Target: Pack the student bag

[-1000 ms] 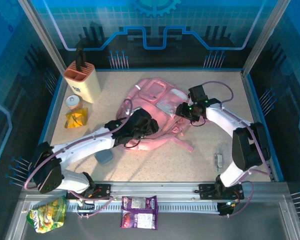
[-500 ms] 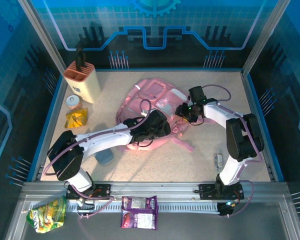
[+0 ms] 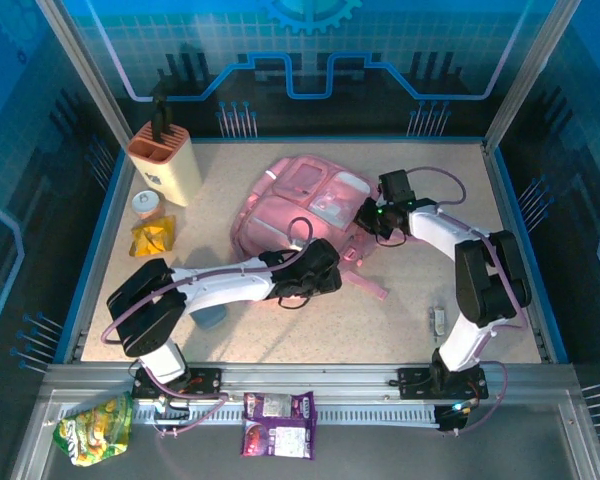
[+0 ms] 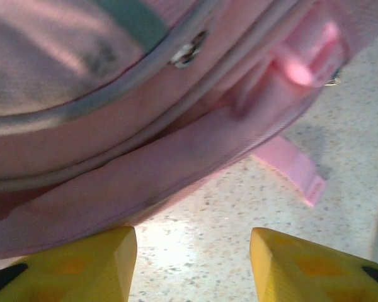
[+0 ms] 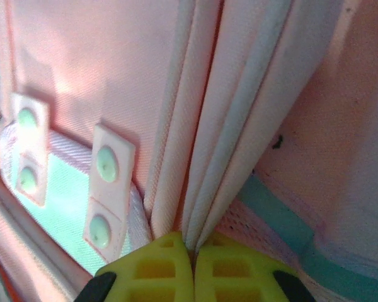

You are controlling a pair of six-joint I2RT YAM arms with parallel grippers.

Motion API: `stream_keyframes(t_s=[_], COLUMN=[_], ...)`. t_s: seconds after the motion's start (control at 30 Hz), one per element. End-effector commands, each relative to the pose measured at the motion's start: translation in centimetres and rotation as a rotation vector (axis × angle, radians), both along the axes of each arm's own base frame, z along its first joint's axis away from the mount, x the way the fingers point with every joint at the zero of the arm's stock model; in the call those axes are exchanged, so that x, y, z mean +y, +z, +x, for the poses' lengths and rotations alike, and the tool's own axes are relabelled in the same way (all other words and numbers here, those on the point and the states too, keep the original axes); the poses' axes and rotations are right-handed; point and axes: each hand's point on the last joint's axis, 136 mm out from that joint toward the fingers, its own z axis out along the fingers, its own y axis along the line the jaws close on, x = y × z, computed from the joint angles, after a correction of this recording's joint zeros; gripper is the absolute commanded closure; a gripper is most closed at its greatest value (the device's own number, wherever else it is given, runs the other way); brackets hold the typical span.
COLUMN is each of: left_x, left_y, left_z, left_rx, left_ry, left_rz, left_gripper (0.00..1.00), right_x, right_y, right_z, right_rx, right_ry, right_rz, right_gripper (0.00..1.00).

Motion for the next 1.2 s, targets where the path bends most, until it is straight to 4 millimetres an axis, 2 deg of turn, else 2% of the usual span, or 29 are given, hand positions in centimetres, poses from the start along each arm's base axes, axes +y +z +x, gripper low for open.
stream_keyframes(t_s=[0.0, 0.1, 0.23, 0.37, 0.47, 0.57, 0.63, 0.73, 0.83, 0.93, 1.0, 1.07, 1.17], left_x=[1.5, 2.8, 5.7, 8.7, 10.9, 12.8, 14.0, 13.8, 14.3, 13.8, 13.3, 12.1, 9.2], left_y=[-1.5, -2.6, -3.6, -3.4, -1.8, -0.4, 0.3, 1.5, 2.6, 4.6, 6.0, 7.3, 9.0], left_z=[0.5, 1.3, 2.6, 3.9, 5.9, 7.7, 8.0, 7.4, 5.5, 3.9, 3.1, 2.5, 2.1], left_rx=[0.022, 0.043, 0.036, 0.023, -0.059, -0.111, -0.121, -0.135, -0.121, -0.156, -0.165, -0.166, -0.205], left_ry=[0.034, 0.056, 0.095, 0.136, 0.154, 0.16, 0.171, 0.113, 0.108, 0.094, 0.1, 0.088, 0.026], left_rz=[0.035, 0.054, 0.118, 0.159, 0.185, 0.214, 0.25, 0.228, 0.204, 0.134, 0.088, 0.049, 0.03], left_gripper=[0.51, 0.55, 0.56, 0.56, 0.54, 0.52, 0.5, 0.44, 0.41, 0.39, 0.39, 0.41, 0.42], right_x=[0.7, 0.8, 1.6, 1.4, 2.2, 4.8, 5.9, 6.5, 5.9, 5.8, 5.6, 5.8, 6.0], right_y=[4.4, 6.5, 10.1, 13.0, 13.4, 12.6, 11.8, 11.0, 10.2, 10.2, 9.4, 9.5, 9.8], right_z=[1.1, 0.9, 0.3, -0.8, -2.0, -3.4, -4.1, -4.8, -5.3, -5.7, -6.3, -6.6, -7.0], right_rx=[-0.138, -0.179, -0.229, -0.262, -0.271, -0.272, -0.256, -0.272, -0.275, -0.276, -0.257, -0.243, -0.234], right_ry=[0.019, 0.028, 0.054, 0.025, 0.016, 0.053, 0.058, 0.036, -0.003, -0.015, -0.018, -0.018, -0.022], right_rz=[0.044, 0.073, 0.157, 0.195, 0.222, 0.241, 0.229, 0.224, 0.206, 0.22, 0.224, 0.243, 0.272], right_gripper=[1.0, 1.0, 1.0, 1.0, 1.0, 1.0, 1.0, 1.0, 1.0, 1.0, 1.0, 1.0, 1.0])
